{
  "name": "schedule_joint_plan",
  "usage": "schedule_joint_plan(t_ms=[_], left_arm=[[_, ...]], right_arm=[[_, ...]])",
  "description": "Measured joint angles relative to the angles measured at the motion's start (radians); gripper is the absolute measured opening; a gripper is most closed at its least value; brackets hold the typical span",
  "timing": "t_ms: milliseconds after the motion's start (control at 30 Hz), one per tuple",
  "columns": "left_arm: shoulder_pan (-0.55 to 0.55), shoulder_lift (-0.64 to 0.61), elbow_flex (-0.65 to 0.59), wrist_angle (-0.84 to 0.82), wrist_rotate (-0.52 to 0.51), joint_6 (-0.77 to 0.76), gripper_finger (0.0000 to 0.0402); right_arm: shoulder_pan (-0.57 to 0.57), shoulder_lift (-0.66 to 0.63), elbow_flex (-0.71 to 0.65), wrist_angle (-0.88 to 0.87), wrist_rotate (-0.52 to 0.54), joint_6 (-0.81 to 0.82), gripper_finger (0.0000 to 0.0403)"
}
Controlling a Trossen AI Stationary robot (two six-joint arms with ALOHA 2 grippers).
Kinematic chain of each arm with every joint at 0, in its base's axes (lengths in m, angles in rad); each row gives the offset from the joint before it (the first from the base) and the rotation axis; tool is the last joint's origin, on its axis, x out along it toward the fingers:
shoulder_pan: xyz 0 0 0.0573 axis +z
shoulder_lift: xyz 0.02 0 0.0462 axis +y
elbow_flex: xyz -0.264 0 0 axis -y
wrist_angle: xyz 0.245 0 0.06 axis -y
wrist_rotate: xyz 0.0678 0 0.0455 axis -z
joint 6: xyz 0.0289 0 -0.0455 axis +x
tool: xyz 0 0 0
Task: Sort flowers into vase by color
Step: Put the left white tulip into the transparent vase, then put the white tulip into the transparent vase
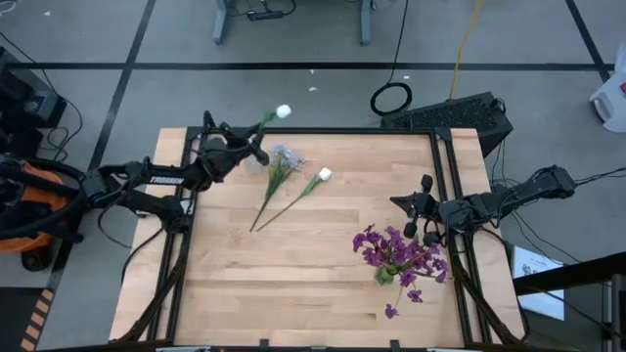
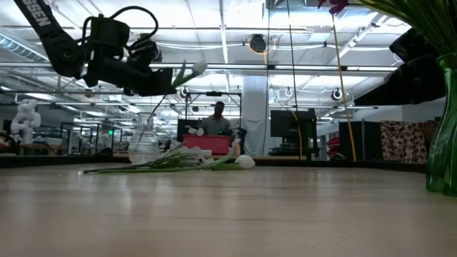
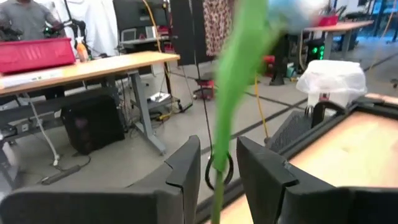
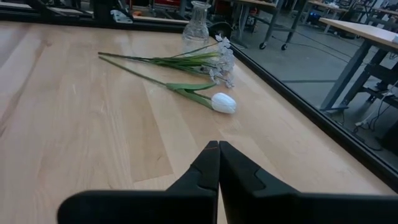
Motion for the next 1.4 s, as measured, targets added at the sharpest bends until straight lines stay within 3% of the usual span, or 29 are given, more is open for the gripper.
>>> schedule_joint_plan(t_ms=[300,533,933,1167,1400], left_arm=[[-0.053,-0.004,0.0,-0.076,-0.098,0.0,0.0111],[-0.109,-0.077,0.0,-0.164,-0.206,0.008,0.0112],[-0.189,-0.253,0.0,-0.343,-0.231,-0.001,0.0112],[-0.243,-0.344,0.0,-0.462,-0.246,-0.053,0.0112],[-0.346,-0.406,0.0,-0.469,-0.246,-0.053,0.0112]], right_arm=[[0.0,0.0,0.0,-0.002,0.0,0.018,0.0],[-0.001,0.0,0.031,-0.006,0.001,0.01,0.0],[-0.079,0.0,0.169,-0.076,-0.003,-0.147,0.0],[-0.184,0.0,0.246,-0.081,-0.159,-0.233,0.0],[-0.336,0.0,0.331,-0.068,-0.348,-0.304,0.0]])
